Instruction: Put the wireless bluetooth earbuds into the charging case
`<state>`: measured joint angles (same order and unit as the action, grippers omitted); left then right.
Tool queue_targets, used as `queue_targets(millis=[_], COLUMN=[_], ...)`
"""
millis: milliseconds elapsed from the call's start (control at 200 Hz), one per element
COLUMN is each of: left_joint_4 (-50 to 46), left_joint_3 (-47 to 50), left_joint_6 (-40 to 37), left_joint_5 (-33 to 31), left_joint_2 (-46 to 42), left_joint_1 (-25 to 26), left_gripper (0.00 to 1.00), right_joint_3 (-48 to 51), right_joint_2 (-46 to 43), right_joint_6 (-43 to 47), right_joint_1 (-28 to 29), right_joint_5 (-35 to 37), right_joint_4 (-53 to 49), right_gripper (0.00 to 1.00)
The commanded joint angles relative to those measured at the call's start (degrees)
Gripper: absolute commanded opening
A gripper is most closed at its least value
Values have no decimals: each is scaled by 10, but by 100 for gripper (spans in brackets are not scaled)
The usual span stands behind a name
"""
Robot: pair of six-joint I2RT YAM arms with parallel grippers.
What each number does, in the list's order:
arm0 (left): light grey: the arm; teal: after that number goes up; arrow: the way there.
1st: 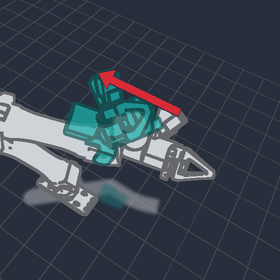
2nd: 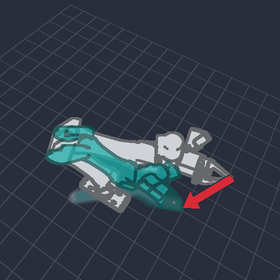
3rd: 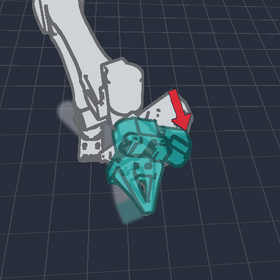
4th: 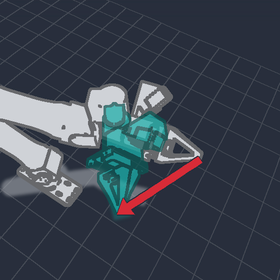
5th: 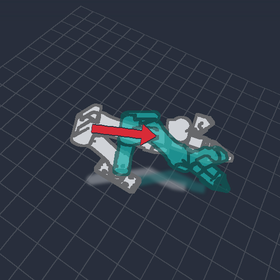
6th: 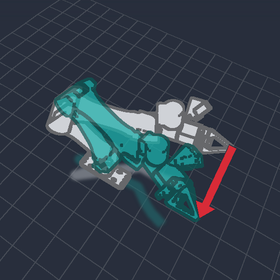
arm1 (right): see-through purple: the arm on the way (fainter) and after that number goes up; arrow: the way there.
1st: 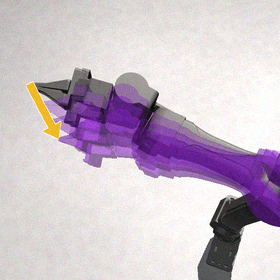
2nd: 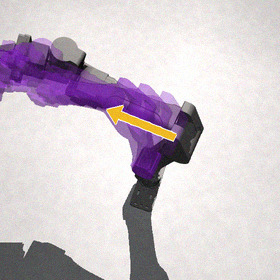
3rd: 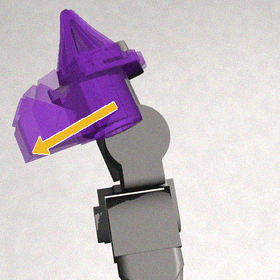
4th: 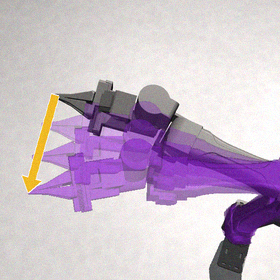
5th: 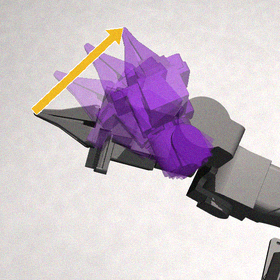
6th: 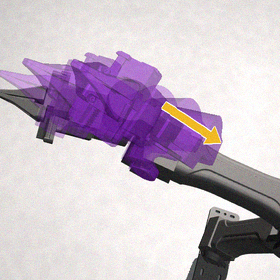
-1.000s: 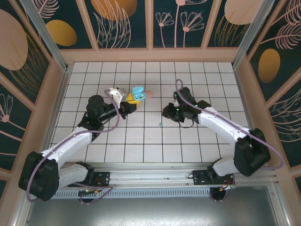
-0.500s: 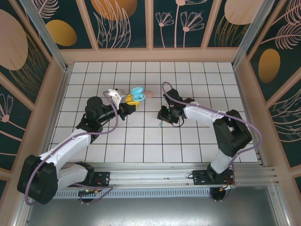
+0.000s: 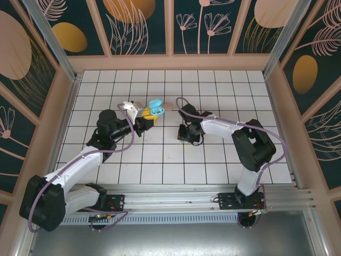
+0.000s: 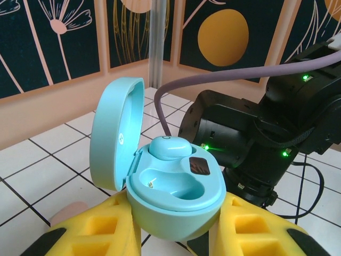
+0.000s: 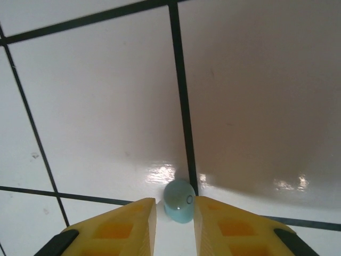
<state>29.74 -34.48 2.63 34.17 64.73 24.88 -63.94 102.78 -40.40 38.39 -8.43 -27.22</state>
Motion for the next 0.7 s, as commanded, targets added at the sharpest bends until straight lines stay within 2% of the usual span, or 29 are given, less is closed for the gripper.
queue_targets(millis=[0, 490, 691], left_joint_4=[6, 3, 2], left_joint_3=[3, 5, 5], left_joint_6=[-11, -13, -13], left_joint_5=[2, 1, -1], left_joint_2=[-11, -14, -14], left_joint_1=[3, 4, 3], left_gripper=[18, 18, 18], right_joint_3=[-19, -18, -25], right_joint_2=[11, 40, 18], right_joint_6=[13, 24, 23], right_joint_1=[6, 8, 11], right_joint_5=[22, 21, 34], right_joint_4=[-28, -20, -32], right_gripper=[25, 22, 10])
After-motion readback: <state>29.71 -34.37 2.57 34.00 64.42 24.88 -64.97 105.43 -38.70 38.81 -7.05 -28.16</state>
